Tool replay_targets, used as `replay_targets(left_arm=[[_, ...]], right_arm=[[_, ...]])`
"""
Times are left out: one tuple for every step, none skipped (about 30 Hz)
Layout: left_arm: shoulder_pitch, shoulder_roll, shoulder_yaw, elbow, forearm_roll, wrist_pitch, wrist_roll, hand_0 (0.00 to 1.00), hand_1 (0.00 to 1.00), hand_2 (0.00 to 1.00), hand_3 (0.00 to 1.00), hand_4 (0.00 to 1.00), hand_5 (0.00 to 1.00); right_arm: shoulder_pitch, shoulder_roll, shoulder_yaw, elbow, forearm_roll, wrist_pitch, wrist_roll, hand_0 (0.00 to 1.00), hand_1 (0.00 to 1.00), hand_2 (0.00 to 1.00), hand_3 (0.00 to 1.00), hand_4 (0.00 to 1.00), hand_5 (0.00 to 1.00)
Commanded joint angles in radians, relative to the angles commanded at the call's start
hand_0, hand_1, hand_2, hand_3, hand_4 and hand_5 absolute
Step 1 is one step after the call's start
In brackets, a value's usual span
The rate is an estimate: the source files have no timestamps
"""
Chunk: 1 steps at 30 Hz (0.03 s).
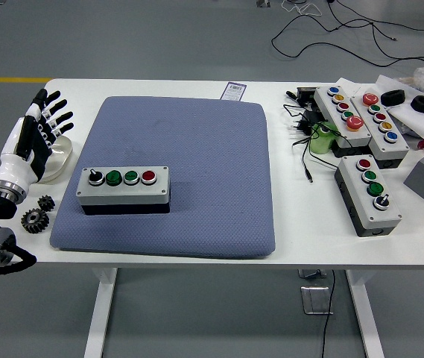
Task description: Pick up the button,place it on the desk,press the button,press the button
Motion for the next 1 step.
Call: replay_targets(left_arm=[[0.000, 0.000, 0.000, 0.000, 0.000, 0.000, 0.000, 0.821, 0.868, 0.932, 0.930, 0.694, 0.998]], right_arm=[[0.000, 0.000, 0.001, 0.000, -0.001, 0.000, 0.000, 0.673, 0.658, 0.674, 0.624, 0.310, 0.173]])
